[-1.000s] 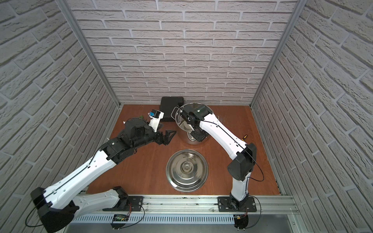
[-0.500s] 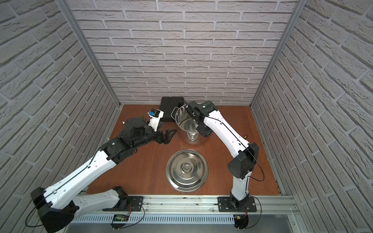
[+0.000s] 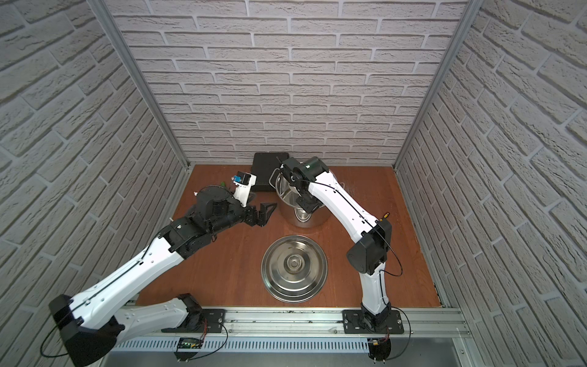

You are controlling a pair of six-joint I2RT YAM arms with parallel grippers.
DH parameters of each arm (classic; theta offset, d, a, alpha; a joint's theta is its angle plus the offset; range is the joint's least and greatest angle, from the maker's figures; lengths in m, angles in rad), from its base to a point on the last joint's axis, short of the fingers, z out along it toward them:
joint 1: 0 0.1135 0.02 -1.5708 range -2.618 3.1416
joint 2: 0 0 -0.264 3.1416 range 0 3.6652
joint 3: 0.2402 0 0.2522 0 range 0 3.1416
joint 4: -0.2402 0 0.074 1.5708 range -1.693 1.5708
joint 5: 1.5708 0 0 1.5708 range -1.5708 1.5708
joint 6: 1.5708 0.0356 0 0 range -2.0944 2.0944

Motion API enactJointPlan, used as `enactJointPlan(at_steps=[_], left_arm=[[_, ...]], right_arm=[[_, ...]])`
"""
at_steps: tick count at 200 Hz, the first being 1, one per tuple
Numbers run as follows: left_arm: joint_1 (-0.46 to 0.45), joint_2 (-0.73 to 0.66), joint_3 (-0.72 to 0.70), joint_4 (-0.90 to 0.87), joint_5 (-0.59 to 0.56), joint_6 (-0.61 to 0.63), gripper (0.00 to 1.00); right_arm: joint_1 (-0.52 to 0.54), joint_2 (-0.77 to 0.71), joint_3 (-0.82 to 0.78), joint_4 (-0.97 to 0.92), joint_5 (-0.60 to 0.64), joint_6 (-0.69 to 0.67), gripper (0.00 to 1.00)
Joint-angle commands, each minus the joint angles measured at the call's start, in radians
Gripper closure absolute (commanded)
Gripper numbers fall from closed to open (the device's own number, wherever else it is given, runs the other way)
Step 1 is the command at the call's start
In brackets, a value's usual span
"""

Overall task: Stir the soup with a spoon
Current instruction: Stir the soup in the pan with a stick.

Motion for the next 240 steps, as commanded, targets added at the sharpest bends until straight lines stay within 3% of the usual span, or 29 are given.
enactJointPlan(at_steps=[1, 86, 129, 179, 240], left_arm=[[-0.004, -0.007, -0.013, 0.057, -0.028, -0.006, 0.02], [-0.003, -0.013, -0.023, 0.074, -0.045, 0.021, 0.02], [-0.003, -0.022, -0.026, 0.078, -0.022, 0.02, 0.02], [-0.002, -0.06, -0.038, 0.056, -0.016, 0.018, 0.02], [-0.004, -0.109, -0.053, 0.027, -0.028, 0.014, 0.02]], right_arm=[[0.022, -0.028, -0.005, -0.018, -0.01, 0.022, 0.98], [0.018, -0.24, -0.246, -0.045, 0.068, 0.07, 0.98], [-0.027, -0.263, -0.299, -0.048, 0.106, 0.079, 0.98], [-0.057, -0.124, -0.121, -0.058, 0.156, 0.067, 0.98], [0.012, 0.065, 0.079, -0.083, 0.067, 0.078, 0.98]])
